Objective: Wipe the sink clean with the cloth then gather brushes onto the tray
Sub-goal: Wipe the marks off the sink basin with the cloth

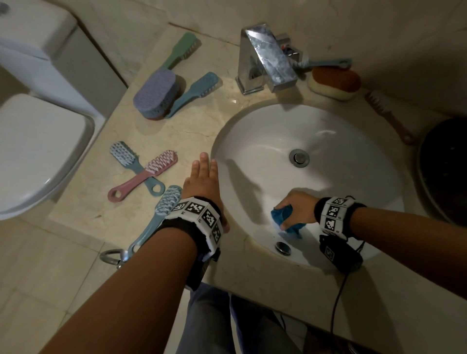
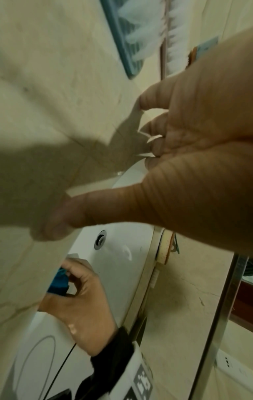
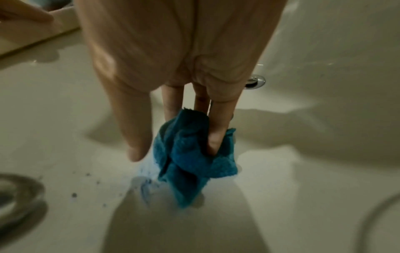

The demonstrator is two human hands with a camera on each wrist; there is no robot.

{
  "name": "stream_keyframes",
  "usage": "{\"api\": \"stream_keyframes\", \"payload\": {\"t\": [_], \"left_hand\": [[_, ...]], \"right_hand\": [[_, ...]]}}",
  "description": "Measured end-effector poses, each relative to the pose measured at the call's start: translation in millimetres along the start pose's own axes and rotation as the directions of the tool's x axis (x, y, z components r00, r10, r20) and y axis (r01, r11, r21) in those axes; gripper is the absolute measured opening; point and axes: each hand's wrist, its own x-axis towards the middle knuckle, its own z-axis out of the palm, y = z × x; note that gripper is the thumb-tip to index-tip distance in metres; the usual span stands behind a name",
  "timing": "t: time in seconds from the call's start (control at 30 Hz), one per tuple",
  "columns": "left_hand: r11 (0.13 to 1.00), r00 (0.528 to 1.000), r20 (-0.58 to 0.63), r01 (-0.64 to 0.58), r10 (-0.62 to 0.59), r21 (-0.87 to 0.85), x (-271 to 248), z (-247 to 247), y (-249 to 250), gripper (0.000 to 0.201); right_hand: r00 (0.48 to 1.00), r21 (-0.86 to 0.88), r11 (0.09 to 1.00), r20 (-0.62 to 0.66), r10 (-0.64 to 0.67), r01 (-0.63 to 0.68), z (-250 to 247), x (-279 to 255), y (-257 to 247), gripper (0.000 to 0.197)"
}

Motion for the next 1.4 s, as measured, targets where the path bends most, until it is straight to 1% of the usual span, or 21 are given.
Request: {"api": "stream_keyframes", "payload": {"t": [0.03, 0.1, 0.27, 0.33, 0.37, 0.4, 0.47, 0.53, 0.6, 0.7, 0.77, 0.8, 0.93, 1.03, 1.1, 1.2, 1.23, 1.3, 1.33, 1.37, 1.4], "left_hand": [[1.0, 1.0, 0.001, 0.0, 0.0, -0.002, -0.8, -0.5, -0.1, 0.151], [1.0, 1.0, 0.004, -0.001, 0.001, -0.01, -1.1, -1.0, -0.2, 0.151], [1.0, 1.0, 0.007, 0.006, -0.006, -0.012, -1.1, -1.0, 0.2, 0.153], [1.0, 1.0, 0.008, 0.004, -0.004, -0.013, -1.1, -1.3, 0.7, 0.151], [1.0, 1.0, 0.01, 0.004, -0.004, -0.014, -1.0, -1.6, 0.9, 0.151], [1.0, 1.0, 0.013, 0.006, -0.005, -0.016, -0.7, -2.0, 1.0, 0.151], [1.0, 1.0, 0.015, 0.005, -0.005, -0.019, -0.6, -2.7, 0.8, 0.15], [1.0, 1.0, 0.014, 0.004, -0.003, -0.024, -1.0, -2.3, 0.1, 0.151], [0.999, 1.0, 0.012, 0.001, 0.0, -0.033, -1.5, -1.7, -0.7, 0.151], [0.999, 1.0, 0.007, -0.002, 0.003, -0.037, -1.7, -2.7, -0.7, 0.15], [1.0, 1.0, 0.016, 0.003, -0.003, -0.029, -1.3, -3.4, 0.5, 0.149], [1.0, 1.0, 0.02, 0.005, -0.004, -0.026, -1.0, -3.7, 1.0, 0.149], [1.0, 1.0, 0.018, 0.002, -0.002, -0.022, -0.8, -3.6, 0.0, 0.15], [1.0, 0.999, 0.032, 0.0, 0.001, -0.029, -1.6, -4.8, -0.4, 0.149], [0.999, 1.0, 0.025, -0.004, 0.005, -0.034, -1.5, -5.0, -1.1, 0.149], [1.0, 1.0, 0.012, -0.008, 0.008, -0.024, -1.3, -2.8, -1.8, 0.151], [1.0, 1.0, 0.013, -0.006, 0.007, -0.023, -1.1, -2.3, -1.7, 0.151], [1.0, 1.0, 0.017, -0.006, 0.007, -0.027, -0.5, -2.9, -1.6, 0.15], [0.999, 1.0, 0.019, -0.007, 0.008, -0.031, -0.8, -3.4, -1.7, 0.15], [0.999, 1.0, 0.021, -0.007, 0.008, -0.036, -1.0, -3.8, -1.5, 0.15], [0.999, 1.0, 0.022, -0.007, 0.008, -0.04, -1.3, -4.1, -1.3, 0.15]], "right_hand": [[1.0, -0.019, 1.0, 0.01, -0.015, 0.015, 0.3, 0.2, 0.3, 0.063], [0.999, -0.019, 0.999, 0.011, -0.03, 0.03, 1.8, 0.9, 6.4, 0.059], [0.988, 0.062, 0.998, -0.155, 0.02, -0.011, -10.2, 4.9, 9.7, 0.039], [0.986, -0.001, 1.0, -0.167, 0.021, -0.022, -15.0, 10.3, 1.4, 0.042], [0.99, -0.051, 0.999, -0.138, 0.011, -0.018, -16.2, 11.4, -4.1, 0.046], [0.996, -0.099, 0.995, -0.087, -0.026, 0.017, -15.2, 13.4, -8.8, 0.047], [0.994, -0.112, 0.988, 0.037, -0.105, 0.109, -10.1, 15.3, -16.1, 0.046], [0.986, -0.125, 0.98, 0.087, -0.145, 0.155, -6.7, 14.3, -18.0, 0.046], [0.984, -0.134, 0.976, 0.071, -0.161, 0.169, -7.4, 14.5, -15.6, 0.045], [0.989, -0.129, 0.982, -0.039, -0.143, 0.137, -16.9, 23.1, -15.9, 0.044], [0.982, -0.133, 0.979, -0.085, -0.168, 0.156, -21.2, 29.9, -22.5, 0.044], [0.978, -0.139, 0.974, -0.084, -0.191, 0.178, -20.8, 31.5, -26.8, 0.045], [0.962, -0.157, 0.95, 0.023, -0.271, 0.271, -8.1, 23.6, -37.2, 0.046], [0.963, -0.148, 0.951, 0.048, -0.266, 0.27, -10.0, 21.6, -36.6, 0.048], [0.968, -0.17, 0.954, 0.023, -0.248, 0.248, -18.8, 25.5, -34.7, 0.044], [0.99, -0.289, 0.949, -0.025, -0.14, 0.127, -27.1, 23.8, -24.8, 0.037], [0.995, -0.31, 0.946, -0.011, -0.103, 0.095, -28.0, 21.8, -20.0, 0.041], [0.986, -0.306, 0.939, 0.088, -0.14, 0.16, -28.5, 11.9, -10.8, 0.048], [0.975, -0.302, 0.93, 0.136, -0.174, 0.208, -26.5, 6.0, -6.1, 0.047], [0.97, -0.307, 0.928, 0.18, -0.161, 0.212, -24.1, -0.2, -4.2, 0.039], [0.972, -0.309, 0.937, 0.209, -0.104, 0.166, -19.2, -4.6, -2.3, 0.038]]}}
